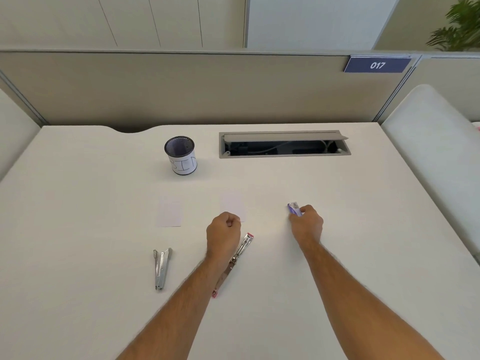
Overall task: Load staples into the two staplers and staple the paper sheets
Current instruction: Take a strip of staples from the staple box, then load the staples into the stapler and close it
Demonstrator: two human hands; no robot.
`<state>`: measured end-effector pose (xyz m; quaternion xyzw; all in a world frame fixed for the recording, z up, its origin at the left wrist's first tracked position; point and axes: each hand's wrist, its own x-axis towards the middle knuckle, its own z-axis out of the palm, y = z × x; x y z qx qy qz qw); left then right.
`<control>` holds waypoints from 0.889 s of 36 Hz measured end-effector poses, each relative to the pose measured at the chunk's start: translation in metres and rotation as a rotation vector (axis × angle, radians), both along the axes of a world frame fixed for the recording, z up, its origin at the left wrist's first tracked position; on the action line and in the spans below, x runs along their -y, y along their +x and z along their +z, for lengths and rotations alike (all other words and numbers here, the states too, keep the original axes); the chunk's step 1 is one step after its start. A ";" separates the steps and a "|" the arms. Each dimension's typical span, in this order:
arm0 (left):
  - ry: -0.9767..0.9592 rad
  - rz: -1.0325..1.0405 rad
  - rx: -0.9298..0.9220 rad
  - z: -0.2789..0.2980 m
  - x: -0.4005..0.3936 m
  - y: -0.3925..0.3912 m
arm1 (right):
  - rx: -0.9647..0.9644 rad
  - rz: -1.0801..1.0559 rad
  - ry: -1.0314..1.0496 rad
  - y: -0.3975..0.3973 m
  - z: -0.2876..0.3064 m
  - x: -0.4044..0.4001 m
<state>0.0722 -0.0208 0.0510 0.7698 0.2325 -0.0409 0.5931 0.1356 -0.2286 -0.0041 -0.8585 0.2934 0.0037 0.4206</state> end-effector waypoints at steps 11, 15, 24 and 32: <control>0.033 -0.017 0.012 0.002 0.003 -0.003 | -0.005 -0.015 0.018 -0.004 0.006 0.007; 0.083 -0.036 0.014 -0.002 0.002 -0.006 | 0.007 -0.012 -0.056 -0.009 0.012 0.001; 0.120 -0.057 -0.069 -0.014 -0.007 -0.019 | 0.021 0.066 0.140 -0.024 0.021 -0.027; -0.001 -0.026 -0.051 -0.015 -0.013 -0.027 | 0.139 0.198 0.495 -0.056 0.029 -0.063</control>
